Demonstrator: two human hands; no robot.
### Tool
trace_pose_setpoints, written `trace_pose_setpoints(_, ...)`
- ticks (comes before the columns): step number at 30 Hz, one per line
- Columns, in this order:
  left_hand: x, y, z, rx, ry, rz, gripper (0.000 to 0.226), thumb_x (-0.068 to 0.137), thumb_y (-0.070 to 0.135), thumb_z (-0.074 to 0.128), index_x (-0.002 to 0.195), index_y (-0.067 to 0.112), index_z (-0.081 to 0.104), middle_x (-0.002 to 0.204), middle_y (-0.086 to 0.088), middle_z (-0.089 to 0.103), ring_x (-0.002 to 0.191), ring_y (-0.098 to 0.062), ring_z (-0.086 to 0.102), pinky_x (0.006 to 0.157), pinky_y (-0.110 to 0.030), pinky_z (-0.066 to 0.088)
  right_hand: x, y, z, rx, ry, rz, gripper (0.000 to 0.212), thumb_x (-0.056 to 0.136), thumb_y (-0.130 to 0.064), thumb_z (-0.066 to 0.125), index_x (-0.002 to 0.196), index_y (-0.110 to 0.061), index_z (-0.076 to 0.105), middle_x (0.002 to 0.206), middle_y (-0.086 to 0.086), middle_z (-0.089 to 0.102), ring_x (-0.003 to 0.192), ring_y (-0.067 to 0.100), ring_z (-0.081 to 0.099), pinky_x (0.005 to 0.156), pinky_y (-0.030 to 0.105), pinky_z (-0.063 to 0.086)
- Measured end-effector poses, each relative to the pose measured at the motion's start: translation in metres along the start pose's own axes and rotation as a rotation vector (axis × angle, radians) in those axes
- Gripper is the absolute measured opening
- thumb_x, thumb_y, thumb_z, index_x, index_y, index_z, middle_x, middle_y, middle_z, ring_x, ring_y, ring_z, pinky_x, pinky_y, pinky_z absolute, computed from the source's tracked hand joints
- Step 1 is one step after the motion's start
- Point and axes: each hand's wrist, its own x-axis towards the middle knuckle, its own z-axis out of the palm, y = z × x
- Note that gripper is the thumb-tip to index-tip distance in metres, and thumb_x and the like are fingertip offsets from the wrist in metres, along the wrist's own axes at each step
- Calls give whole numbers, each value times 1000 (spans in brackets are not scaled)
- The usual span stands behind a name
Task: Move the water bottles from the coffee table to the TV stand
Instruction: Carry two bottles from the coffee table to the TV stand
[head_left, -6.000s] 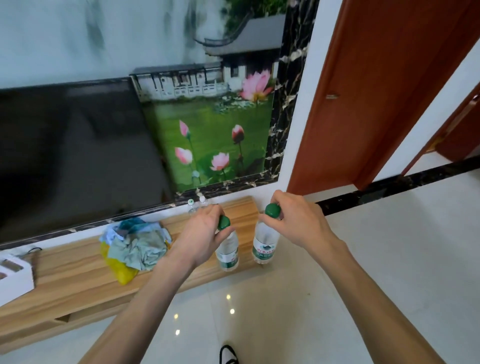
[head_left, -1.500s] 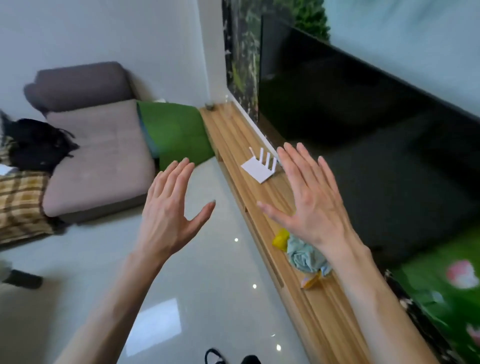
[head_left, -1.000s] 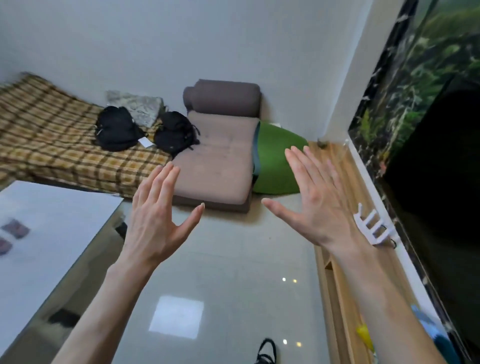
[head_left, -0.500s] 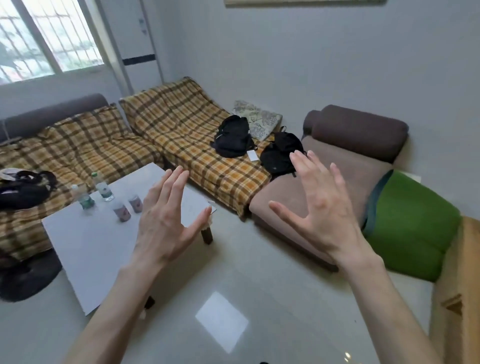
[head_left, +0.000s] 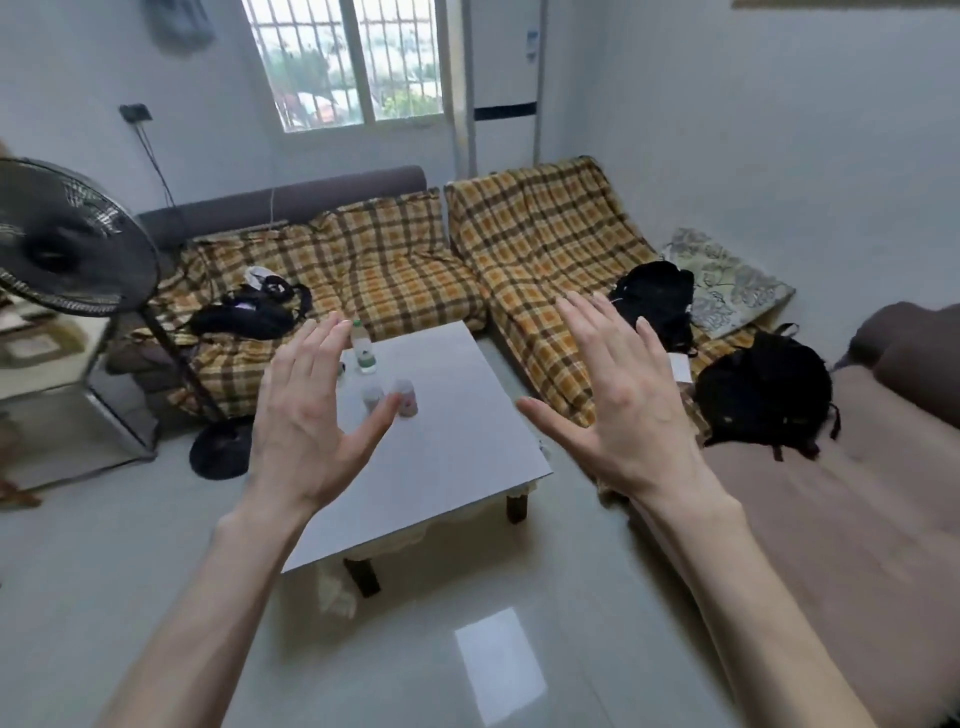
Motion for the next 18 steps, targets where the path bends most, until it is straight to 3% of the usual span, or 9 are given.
trace_pose_setpoints(10,61,-117,55,51,66,-143,78,95,66,51,157,21,34,166,0,36,157,-20,29,128,-49,27,149,-28,112,33,-61,-168,87,94,-75,44,161,-21,24,169,-3,24,159,14,12,127,52,18)
trace_pose_setpoints(15,106,-176,81,6,56,-195,78,94,63,55,158,25,33,168,4,33,159,-14,23,128,-36,19,220,-45,174,62,-60,-193,86,94,-74,45,160,-22,26,168,-5,26,158,12,14,128,49,17)
trace_pose_setpoints(18,136,-211,102,10,39,-204,78,94,63,55,158,23,34,168,4,33,158,-15,25,128,-38,22,257,-52,212,65,-59,-193,86,94,-75,43,160,-23,25,168,-6,26,158,11,13,128,48,17)
